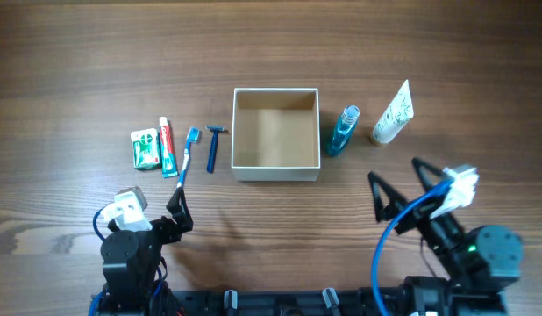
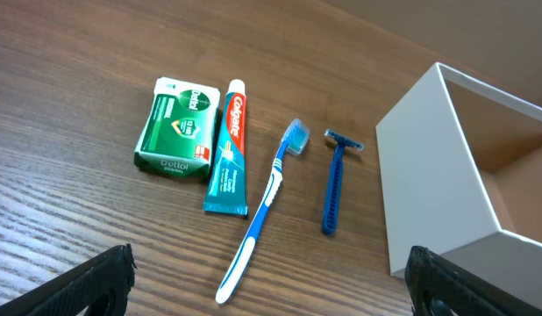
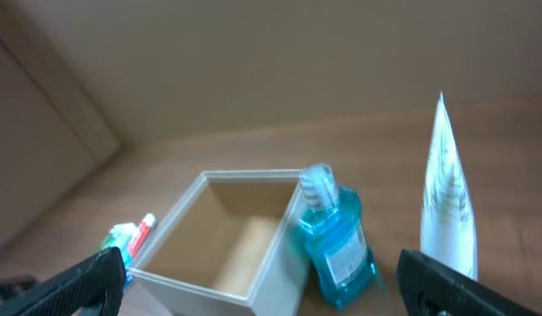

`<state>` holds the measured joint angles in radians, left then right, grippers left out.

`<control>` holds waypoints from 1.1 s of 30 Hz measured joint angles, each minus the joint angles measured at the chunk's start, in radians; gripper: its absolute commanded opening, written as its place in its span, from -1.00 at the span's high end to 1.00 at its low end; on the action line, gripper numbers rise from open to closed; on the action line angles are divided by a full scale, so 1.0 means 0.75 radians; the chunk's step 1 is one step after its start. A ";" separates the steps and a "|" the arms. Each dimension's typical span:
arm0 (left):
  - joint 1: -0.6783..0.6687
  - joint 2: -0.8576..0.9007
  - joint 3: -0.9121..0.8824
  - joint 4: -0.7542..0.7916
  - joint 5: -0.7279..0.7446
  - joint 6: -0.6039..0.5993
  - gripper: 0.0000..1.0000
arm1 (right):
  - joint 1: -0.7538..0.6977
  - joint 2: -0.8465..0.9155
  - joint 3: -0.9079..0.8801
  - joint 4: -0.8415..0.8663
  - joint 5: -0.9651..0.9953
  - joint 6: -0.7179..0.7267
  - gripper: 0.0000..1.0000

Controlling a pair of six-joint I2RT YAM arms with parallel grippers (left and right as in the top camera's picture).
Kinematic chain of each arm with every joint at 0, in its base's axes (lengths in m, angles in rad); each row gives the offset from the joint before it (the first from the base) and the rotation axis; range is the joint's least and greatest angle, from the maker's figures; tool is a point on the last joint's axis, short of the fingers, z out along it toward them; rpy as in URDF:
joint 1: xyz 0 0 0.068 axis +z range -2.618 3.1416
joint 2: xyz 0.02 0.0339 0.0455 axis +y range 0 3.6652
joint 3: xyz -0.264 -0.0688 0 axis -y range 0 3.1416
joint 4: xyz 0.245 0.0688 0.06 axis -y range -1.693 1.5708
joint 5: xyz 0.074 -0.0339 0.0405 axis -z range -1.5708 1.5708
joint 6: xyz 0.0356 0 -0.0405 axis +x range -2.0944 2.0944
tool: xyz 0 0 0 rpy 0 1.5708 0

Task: Pack container
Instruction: 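Move the right gripper toward the blue mouthwash bottle, then grasp the blue mouthwash bottle with the right gripper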

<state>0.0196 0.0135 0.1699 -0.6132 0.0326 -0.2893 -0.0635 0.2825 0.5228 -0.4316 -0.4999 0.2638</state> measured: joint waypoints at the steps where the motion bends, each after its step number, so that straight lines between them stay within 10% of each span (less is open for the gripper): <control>1: 0.000 -0.001 -0.001 -0.001 0.000 0.000 -1.00 | 0.001 0.120 0.134 -0.084 0.003 -0.010 -1.00; 11: 0.000 0.000 -0.002 0.000 0.000 0.000 -1.00 | 0.003 1.110 1.231 -0.751 -0.093 -0.014 -0.99; 16: 0.000 0.000 -0.002 -0.001 0.000 0.001 -1.00 | 0.045 1.322 1.287 -0.722 -0.197 0.078 -1.00; 24: 0.000 0.000 -0.002 0.000 0.000 0.001 -0.99 | 0.524 1.428 1.288 -0.856 0.498 0.375 -1.00; 33: 0.000 0.000 -0.002 0.000 0.000 0.000 -1.00 | 0.525 1.844 1.290 -0.860 0.696 0.609 -0.90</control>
<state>0.0196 0.0135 0.1684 -0.6132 0.0326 -0.2893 0.3302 1.6657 1.4902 -1.0767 0.0223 0.7204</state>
